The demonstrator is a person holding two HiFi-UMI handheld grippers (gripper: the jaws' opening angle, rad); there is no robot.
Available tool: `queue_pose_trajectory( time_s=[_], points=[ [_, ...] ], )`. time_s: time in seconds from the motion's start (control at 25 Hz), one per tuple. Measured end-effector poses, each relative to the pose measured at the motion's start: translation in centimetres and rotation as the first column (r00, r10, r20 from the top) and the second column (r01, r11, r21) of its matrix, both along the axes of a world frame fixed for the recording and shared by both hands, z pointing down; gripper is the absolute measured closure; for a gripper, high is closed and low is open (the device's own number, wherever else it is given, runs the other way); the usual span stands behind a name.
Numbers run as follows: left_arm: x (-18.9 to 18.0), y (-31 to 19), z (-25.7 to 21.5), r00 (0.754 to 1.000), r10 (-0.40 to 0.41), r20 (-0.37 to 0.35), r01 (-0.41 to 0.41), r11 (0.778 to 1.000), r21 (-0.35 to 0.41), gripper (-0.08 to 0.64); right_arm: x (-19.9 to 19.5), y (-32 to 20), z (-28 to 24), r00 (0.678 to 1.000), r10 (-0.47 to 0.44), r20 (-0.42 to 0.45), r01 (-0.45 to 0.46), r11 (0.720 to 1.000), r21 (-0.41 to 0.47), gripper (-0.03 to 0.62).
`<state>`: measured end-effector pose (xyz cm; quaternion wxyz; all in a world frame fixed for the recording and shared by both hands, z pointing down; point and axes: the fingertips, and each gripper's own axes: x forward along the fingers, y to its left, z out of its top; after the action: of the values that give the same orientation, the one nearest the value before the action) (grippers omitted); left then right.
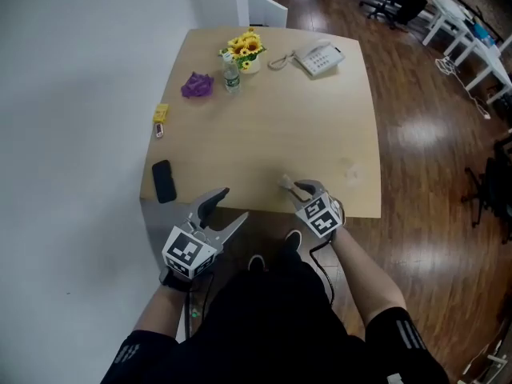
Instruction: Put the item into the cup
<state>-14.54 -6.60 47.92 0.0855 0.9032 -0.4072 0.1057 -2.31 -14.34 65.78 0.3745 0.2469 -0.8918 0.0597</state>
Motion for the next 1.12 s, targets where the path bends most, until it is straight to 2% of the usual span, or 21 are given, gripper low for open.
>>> queue_pose_trajectory(
  time_s=[0.12, 0.36, 0.6, 0.64, 0.68, 0.84, 0.96, 1.12],
  points=[
    [0.7, -1.9, 0.5, 1.0, -0.016, 0.005, 0.016, 1.0, -0.013, 0.307, 0.1, -1.2, 4.3, 0.996, -0.038, -0.081, 0.034, 0.998, -0.053, 0.479],
    [2.1, -5.2, 0.5, 0.998, -0.057, -0.004, 0.056, 0.997, -0.055, 0.307, -0.4, -2.2, 9.6, 0.978, -0.132, -0.163, 0.11, 0.984, -0.137, 0.477],
    [2.9, -7.3, 1.5, 0.996, -0.085, 0.007, 0.085, 0.993, -0.087, 0.307, -0.6, -2.2, 12.4, 0.95, -0.203, -0.235, 0.167, 0.972, -0.166, 0.488],
    [3.0, -7.6, 1.6, 0.996, -0.089, 0.009, 0.09, 0.992, -0.09, 0.307, -0.7, -2.2, 12.4, 0.951, -0.204, -0.231, 0.167, 0.972, -0.168, 0.543],
    [3.1, -7.8, 1.6, 0.996, -0.092, 0.01, 0.093, 0.991, -0.094, 0.307, -0.8, -2.2, 12.2, 0.954, -0.2, -0.222, 0.165, 0.972, -0.166, 0.571],
    [3.5, -8.6, 1.7, 0.996, -0.09, 0.012, 0.09, 0.992, -0.093, 0.307, -0.9, -2.7, 10.6, 0.974, -0.166, -0.153, 0.143, 0.978, -0.151, 0.574],
    [4.3, -9.3, 1.4, 0.997, -0.076, 0.008, 0.076, 0.994, -0.084, 0.307, 0.0, -3.4, 6.6, 0.993, -0.11, -0.051, 0.103, 0.987, -0.121, 0.574],
    [6.2, -10.5, 0.7, 0.999, -0.049, 0.015, 0.05, 0.996, -0.077, 0.307, 4.4, -5.1, 0.7, 0.999, 0.002, 0.05, 0.001, 0.998, -0.056, 0.574]
  ],
)
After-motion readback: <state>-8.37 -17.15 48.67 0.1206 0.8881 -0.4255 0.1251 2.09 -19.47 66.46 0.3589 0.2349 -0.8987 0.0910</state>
